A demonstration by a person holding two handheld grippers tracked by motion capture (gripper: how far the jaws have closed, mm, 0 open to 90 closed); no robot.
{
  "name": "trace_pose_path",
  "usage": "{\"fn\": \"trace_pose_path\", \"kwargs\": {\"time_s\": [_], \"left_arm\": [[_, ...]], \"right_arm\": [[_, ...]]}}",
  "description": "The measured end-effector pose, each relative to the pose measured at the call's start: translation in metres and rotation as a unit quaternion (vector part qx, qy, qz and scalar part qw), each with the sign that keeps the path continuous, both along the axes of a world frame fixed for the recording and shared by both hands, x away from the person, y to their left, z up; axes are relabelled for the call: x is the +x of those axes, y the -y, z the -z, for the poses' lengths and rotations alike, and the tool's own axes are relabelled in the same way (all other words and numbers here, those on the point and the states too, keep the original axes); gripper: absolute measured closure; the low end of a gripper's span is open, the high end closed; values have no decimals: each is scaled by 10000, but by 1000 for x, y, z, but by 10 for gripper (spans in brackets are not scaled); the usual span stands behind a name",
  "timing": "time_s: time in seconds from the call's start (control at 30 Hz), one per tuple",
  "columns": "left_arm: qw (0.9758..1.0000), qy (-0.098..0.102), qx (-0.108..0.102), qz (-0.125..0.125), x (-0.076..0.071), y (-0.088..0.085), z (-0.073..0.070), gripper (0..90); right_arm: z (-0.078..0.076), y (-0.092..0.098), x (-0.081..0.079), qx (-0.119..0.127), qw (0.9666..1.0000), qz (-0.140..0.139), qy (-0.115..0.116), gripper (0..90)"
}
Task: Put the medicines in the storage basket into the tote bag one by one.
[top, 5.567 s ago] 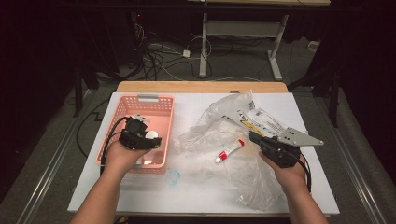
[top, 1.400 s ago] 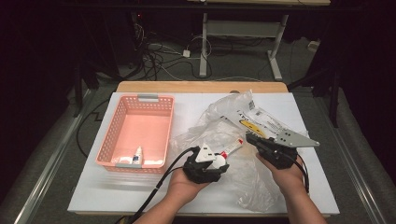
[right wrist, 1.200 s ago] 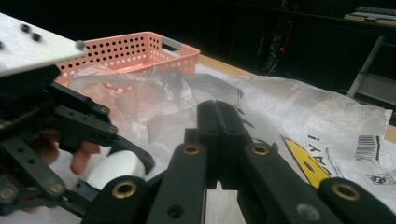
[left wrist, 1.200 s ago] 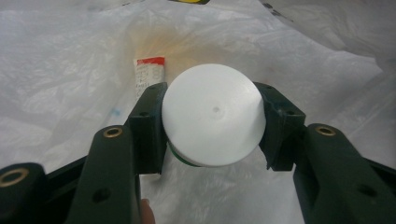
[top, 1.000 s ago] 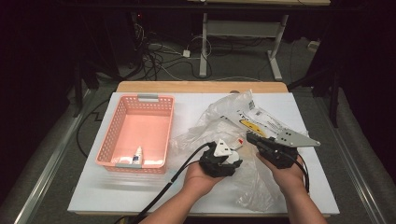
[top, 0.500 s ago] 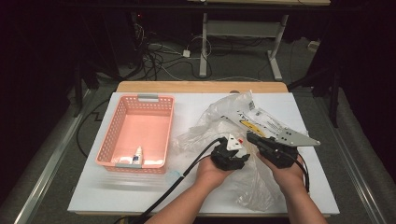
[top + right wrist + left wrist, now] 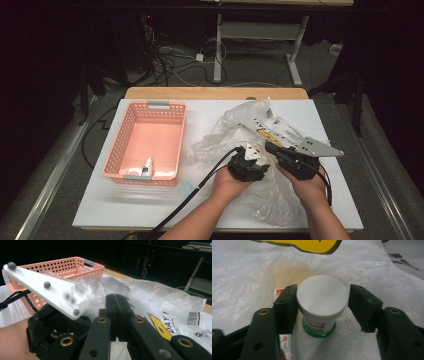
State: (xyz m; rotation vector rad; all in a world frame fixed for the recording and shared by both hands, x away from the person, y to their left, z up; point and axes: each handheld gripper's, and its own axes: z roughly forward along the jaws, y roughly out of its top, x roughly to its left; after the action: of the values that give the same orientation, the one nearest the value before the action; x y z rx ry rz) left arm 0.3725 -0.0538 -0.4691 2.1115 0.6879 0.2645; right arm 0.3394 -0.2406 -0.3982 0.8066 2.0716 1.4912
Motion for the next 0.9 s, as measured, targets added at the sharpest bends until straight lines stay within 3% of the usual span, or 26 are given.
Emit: {"fn": "trace_pose_path", "kwargs": {"time_s": [0.03,0.3,0.4,0.7,0.9], "left_arm": [[10000,-4,79,50,-1,-2,-1,380],[9998,-103,-130,78,-17,-20,-13,337],[9996,-213,-190,83,-23,-28,-17,300],[9994,-226,-193,202,-48,-52,-20,184],[9996,-189,-176,86,-62,-71,-23,75]], "right_arm": [[0,0,0,3,10000,-9,12,900],[-1,1,0,11,10000,7,21,900],[-1,1,-1,13,10000,9,17,900],[-1,1,-1,8,10000,19,33,900],[-1,1,-1,-19,10000,23,7,900]]}}
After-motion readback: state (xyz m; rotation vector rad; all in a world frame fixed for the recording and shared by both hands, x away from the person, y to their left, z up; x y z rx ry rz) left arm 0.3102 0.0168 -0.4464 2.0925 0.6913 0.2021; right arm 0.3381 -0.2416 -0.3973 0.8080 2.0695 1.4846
